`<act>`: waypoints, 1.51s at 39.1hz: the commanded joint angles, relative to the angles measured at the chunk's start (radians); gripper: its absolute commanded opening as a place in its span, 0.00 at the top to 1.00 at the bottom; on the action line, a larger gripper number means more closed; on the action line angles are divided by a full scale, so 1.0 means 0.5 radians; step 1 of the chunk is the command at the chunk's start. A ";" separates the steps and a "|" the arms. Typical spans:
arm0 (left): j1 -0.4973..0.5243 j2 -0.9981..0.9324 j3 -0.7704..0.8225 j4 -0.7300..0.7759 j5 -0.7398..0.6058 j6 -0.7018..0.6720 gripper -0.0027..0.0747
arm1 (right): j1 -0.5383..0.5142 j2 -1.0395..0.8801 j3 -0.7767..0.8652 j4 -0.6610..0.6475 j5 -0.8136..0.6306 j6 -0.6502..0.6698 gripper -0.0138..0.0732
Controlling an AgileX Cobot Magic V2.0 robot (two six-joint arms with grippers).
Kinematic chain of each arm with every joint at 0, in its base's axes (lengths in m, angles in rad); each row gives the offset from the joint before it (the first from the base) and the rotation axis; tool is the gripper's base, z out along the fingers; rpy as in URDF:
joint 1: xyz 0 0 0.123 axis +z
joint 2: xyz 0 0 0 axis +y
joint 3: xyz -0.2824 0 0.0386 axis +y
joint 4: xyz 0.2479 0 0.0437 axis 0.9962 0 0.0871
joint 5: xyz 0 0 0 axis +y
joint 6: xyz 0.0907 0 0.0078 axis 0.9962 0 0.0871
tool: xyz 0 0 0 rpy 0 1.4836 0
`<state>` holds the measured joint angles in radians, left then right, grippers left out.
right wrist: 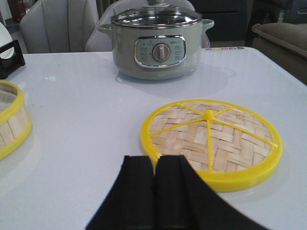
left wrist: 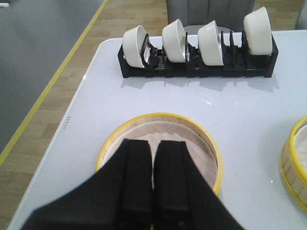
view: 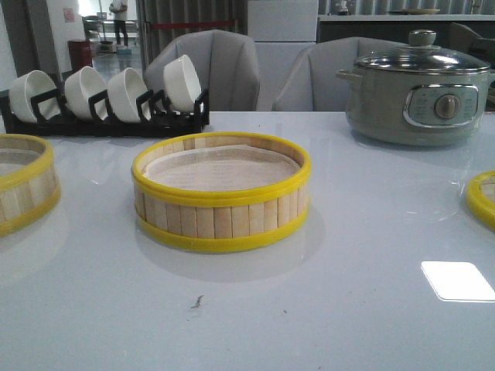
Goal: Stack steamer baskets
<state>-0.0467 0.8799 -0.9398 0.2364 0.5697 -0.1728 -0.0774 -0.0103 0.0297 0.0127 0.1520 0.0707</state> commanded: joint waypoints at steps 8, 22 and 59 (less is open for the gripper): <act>-0.001 -0.013 -0.072 0.014 -0.146 -0.003 0.86 | -0.004 -0.042 -0.029 0.008 -0.186 -0.006 0.80; -0.001 -0.013 -0.072 0.014 -0.096 -0.003 0.86 | -0.002 -0.042 -0.065 0.083 -0.519 0.068 0.80; -0.105 -0.009 -0.072 0.000 -0.031 -0.003 0.86 | 0.015 1.853 -1.564 0.108 0.132 0.044 0.80</act>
<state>-0.0923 0.8799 -0.9398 0.2326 0.6219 -0.1724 -0.0686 0.9186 -0.7103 0.0814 0.2876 0.1063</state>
